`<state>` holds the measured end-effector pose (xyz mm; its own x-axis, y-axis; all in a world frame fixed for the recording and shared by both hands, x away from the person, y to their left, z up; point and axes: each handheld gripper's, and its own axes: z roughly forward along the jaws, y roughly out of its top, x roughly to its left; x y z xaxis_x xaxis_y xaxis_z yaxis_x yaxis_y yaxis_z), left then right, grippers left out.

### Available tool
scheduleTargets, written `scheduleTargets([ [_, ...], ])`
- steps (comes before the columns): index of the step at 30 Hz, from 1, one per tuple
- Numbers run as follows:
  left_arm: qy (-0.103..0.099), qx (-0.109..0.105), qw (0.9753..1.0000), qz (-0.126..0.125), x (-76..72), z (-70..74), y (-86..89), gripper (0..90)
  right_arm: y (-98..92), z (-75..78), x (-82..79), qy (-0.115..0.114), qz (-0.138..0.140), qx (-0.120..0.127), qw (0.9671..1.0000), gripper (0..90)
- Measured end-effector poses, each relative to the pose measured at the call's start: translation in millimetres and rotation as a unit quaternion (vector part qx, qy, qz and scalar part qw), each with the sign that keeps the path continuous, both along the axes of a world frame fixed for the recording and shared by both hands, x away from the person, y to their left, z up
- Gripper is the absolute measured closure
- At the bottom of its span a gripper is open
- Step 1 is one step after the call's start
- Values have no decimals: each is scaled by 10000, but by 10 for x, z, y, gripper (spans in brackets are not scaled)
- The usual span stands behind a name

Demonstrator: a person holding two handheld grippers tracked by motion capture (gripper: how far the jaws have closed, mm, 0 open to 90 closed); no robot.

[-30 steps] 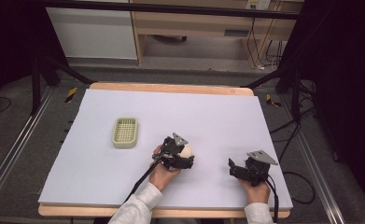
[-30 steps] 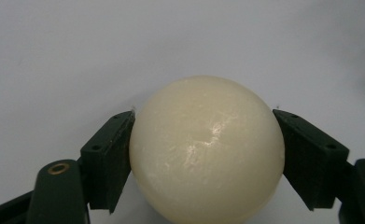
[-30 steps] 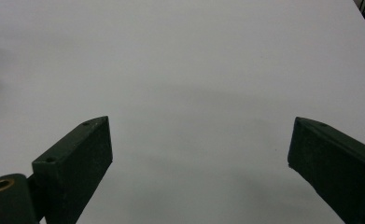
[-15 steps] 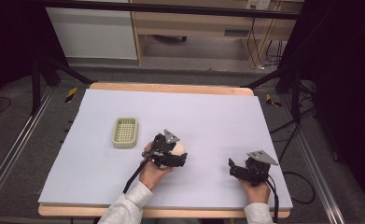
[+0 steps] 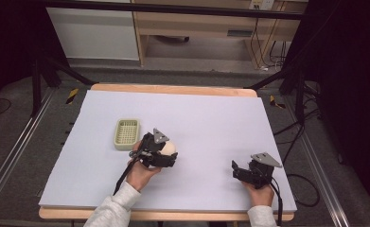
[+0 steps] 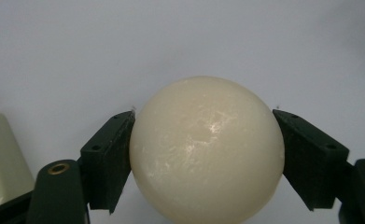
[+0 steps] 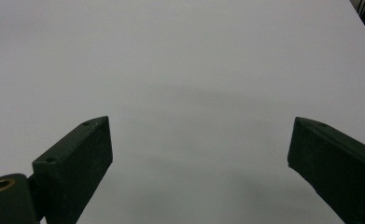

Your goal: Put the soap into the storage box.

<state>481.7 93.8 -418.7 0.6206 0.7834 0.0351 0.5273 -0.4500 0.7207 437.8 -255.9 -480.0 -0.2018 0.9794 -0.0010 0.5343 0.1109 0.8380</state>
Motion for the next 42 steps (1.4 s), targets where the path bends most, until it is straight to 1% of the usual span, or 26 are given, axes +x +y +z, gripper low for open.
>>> scheduleTargets([
  [4, 19, 17, 10000, 47, 16, 22, 111, 241, -3, 2, -5, -6, -4, 16, 10000, 70],
  [5, 19, 17, 10000, 47, 16, 22, 111, 241, -3, 2, -5, -6, -4, 16, 10000, 70],
  [6, 12, -9, 10000, 86, 23, 36, 171, 241, -5, 1, -5, -5, -4, 24, 10000, 70],
  [10, 8, -58, 9999, 155, 38, 54, 272, 241, -3, 3, -7, -11, -8, 22, 10000, 71],
  [12, -3, -23, 9998, 204, 57, 68, 340, 241, -2, 2, -7, -8, -11, 17, 10000, 71],
  [13, -3, -23, 9998, 204, 57, 68, 340, 241, -2, 2, -7, -8, -11, 17, 10000, 71],
  [14, 0, -53, 9997, 258, 71, 80, 391, 241, -2, 2, -6, -2, -9, 15, 10000, 71],
  [15, 0, -53, 9997, 258, 71, 80, 391, 241, -2, 2, -6, -2, -9, 15, 10000, 71],
  [18, -3, -101, 9993, 361, 101, 104, 480, 241, -5, 2, -8, -12, -22, 16, 10000, 71],
  [19, 6, -59, 9994, 353, 106, 117, 507, 241, -5, 2, -9, -10, -17, 25, 10000, 71],
  [23, -15, -47, 9991, 414, 127, 145, 572, 241, -4, 2, -9, -17, -16, 21, 10000, 71],
  [24, -32, -27, 9989, 472, 148, 168, 623, 241, -2, 3, -9, -12, -19, 14, 10000, 71],
  [25, -32, -27, 9989, 472, 148, 168, 623, 241, -2, 3, -9, -12, -19, 14, 10000, 71],
  [26, -43, -46, 9984, 555, 172, 192, 678, 241, 0, 4, -9, -9, -21, 23, 10000, 71],
  [27, -43, -46, 9984, 555, 172, 192, 678, 241, 0, 4, -9, -9, -21, 23, 10000, 71],
  [28, -47, -72, 9980, 633, 199, 214, 732, 241, 1, 4, -8, -11, -19, 18, 10000, 71],
  [31, -64, -116, 9971, 746, 239, 247, 805, 241, 1, 3, -7, -15, -17, 12, 10000, 71],
  [33, -84, -170, 9965, 809, 262, 266, 842, 241, 2, 3, -7, -15, -17, 13, 10000, 71],
  [38, -105, -172, 9957, 905, 321, 306, 896, 241, 2, 4, -7, -15, -13, 9, 10000, 72],
  [42, -139, -137, 9955, 927, 367, 329, 929, 241, 1, 4, -7, -17, -14, 13, 10000, 72],
])
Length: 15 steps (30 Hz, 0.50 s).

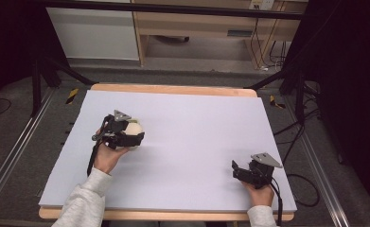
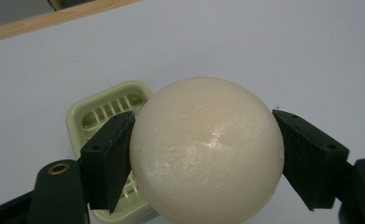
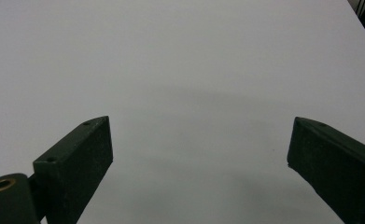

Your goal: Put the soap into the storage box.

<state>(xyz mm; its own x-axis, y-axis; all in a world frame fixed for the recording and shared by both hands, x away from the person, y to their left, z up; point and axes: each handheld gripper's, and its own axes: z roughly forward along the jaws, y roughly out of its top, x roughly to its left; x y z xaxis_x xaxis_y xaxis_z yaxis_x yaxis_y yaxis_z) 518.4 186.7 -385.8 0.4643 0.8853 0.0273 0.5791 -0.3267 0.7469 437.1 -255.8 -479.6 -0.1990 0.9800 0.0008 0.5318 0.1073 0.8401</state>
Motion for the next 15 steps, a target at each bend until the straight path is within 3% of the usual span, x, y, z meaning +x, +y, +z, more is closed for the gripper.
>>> scheduleTargets([
  [15, 72, -33, 9997, 248, 194, -69, 135, 241, 4, -4, 3, 8, 21, -16, 10000, 73],
])
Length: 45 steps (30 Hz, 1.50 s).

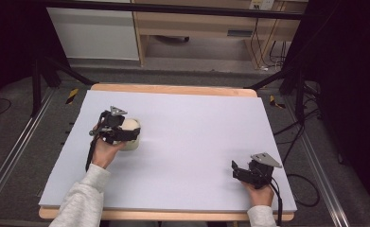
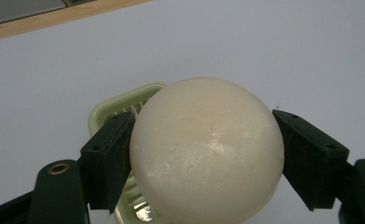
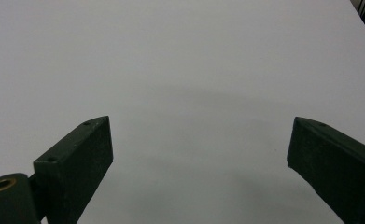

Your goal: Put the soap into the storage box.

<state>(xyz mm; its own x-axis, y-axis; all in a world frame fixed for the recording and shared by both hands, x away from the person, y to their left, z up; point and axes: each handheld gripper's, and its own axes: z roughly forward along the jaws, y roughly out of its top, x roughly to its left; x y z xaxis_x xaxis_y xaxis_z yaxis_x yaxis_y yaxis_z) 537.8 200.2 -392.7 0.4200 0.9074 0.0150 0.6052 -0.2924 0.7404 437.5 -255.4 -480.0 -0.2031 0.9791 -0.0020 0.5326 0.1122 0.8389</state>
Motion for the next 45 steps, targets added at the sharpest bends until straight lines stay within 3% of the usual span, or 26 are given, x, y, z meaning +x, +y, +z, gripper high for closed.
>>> scheduleTargets([
  [25, 222, 128, 9993, 262, 248, -235, 133, 242, 7, 0, -2, -6, 11, 13, 10000, 76],
  [45, 378, 277, 9985, 299, 299, -422, 133, 242, 8, 2, -2, -13, 15, 15, 10000, 76],
])
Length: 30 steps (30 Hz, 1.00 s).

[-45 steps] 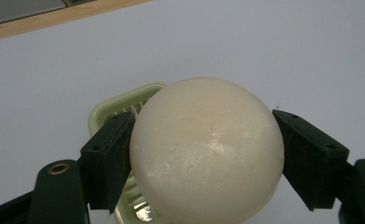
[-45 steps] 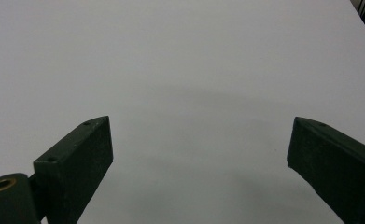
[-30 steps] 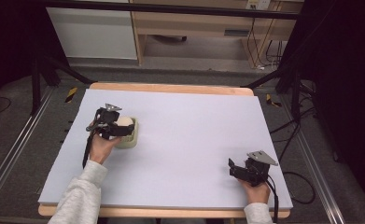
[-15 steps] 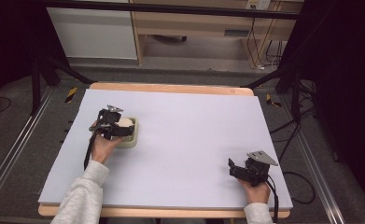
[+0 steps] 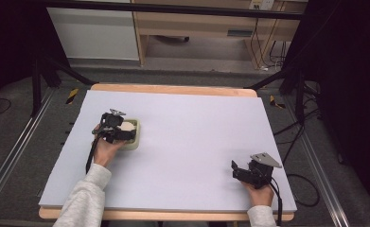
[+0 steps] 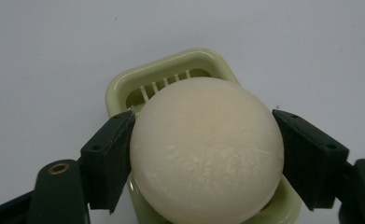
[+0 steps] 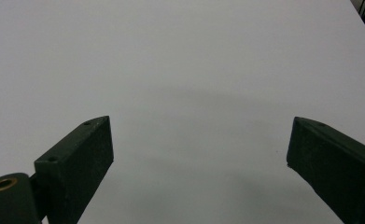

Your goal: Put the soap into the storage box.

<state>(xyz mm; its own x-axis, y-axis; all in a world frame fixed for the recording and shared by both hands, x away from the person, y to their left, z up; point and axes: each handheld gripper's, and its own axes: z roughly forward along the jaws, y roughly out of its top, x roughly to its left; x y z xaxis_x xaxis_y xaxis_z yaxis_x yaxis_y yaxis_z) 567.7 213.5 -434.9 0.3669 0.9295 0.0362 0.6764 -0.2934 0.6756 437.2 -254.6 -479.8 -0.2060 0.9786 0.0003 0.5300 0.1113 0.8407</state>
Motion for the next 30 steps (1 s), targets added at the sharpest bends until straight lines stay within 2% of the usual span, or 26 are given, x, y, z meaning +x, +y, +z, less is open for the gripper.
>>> scheduleTargets([
  [16, 39, 42, 10000, -38, 7, -41, -38, 241, -1, 1, 0, 10, 3, 8, 10000, 76],
  [24, 120, 30, 9999, -2, 14, -93, -9, 240, 0, 1, 0, 13, 6, 14, 10000, 75],
  [30, -55, -53, 10000, -21, -27, -52, 12, 235, 0, 0, 2, 20, 6, 18, 10000, 75],
])
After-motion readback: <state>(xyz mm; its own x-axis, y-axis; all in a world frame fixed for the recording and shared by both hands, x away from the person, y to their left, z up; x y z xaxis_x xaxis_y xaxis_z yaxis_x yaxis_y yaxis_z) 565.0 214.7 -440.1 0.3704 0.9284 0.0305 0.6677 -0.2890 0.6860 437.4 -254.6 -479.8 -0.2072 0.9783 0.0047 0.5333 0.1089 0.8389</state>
